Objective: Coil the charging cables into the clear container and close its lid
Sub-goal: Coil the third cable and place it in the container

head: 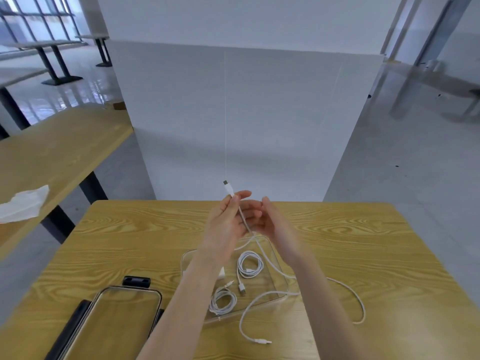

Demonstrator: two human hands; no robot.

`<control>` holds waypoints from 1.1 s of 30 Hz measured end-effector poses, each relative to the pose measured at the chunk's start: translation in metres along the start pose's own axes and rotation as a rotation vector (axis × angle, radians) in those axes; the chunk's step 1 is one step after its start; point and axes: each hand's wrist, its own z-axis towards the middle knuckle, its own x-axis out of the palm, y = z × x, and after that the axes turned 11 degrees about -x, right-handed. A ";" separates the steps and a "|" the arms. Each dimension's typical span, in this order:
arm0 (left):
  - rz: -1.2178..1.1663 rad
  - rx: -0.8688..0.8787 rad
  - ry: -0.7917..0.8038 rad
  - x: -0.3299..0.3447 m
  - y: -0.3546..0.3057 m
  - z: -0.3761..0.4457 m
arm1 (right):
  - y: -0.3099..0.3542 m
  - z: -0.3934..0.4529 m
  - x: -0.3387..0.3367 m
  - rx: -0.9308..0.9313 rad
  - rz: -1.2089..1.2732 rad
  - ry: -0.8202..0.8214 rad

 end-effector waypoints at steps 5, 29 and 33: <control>0.007 -0.055 -0.043 -0.009 -0.012 -0.005 | -0.010 0.001 -0.002 -0.014 -0.110 0.187; 0.536 -0.265 -0.024 0.004 -0.007 -0.030 | 0.039 0.026 -0.017 0.092 -0.762 0.067; 0.361 -0.206 -0.165 -0.004 0.002 -0.016 | 0.054 0.016 -0.008 0.034 -0.685 0.097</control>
